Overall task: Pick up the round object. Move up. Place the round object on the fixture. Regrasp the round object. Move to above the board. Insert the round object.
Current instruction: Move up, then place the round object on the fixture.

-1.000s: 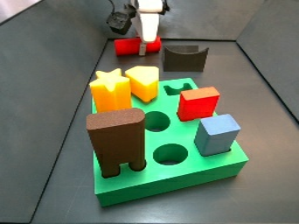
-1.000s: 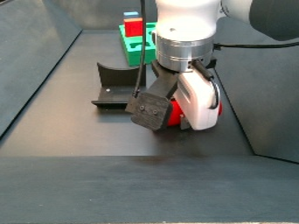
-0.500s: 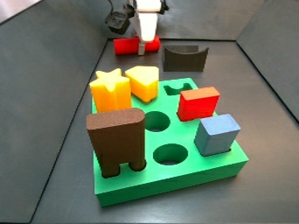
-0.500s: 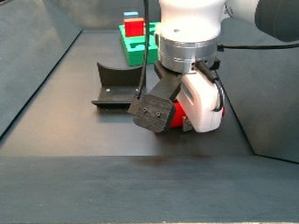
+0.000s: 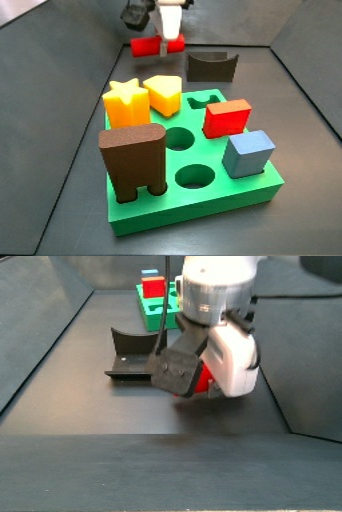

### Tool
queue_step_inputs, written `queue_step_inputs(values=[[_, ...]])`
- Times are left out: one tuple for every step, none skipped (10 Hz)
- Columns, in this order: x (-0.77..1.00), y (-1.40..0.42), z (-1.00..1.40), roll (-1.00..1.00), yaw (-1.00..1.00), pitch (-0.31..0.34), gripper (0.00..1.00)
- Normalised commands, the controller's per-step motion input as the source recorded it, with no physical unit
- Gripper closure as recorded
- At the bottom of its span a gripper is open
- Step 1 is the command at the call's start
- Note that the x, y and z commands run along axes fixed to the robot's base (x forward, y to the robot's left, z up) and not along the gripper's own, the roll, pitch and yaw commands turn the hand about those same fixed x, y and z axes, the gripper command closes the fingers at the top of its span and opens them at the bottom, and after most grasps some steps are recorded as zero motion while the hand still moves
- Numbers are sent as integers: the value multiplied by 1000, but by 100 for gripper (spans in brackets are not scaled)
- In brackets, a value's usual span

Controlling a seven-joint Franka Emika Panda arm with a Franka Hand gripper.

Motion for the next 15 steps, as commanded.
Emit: queue_step_inputs(values=[[-17, 18, 458, 36, -41, 58, 100], [-18, 10, 316, 49, -35, 68, 100], [0, 0, 1000, 0, 0, 0, 100], [-3, -2, 1000, 13, 5, 4, 100], [-12, 0, 1000, 29, 3, 17, 100], [-19, -1, 1000, 51, -1, 32, 100], [-24, -2, 1000, 65, -2, 47, 100], [-27, -1, 1000, 74, 0, 54, 100], [-32, -4, 1000, 89, 5, 67, 100], [-34, -5, 1000, 95, 12, 72, 100], [-27, -3, 827, 80, 14, 70, 100], [-22, 1, 681, 73, 14, 73, 100], [-10, 2, 484, 69, 18, 80, 100], [-6, 2, 384, 64, 20, 87, 100], [2, 7, 184, 59, 18, 98, 100]])
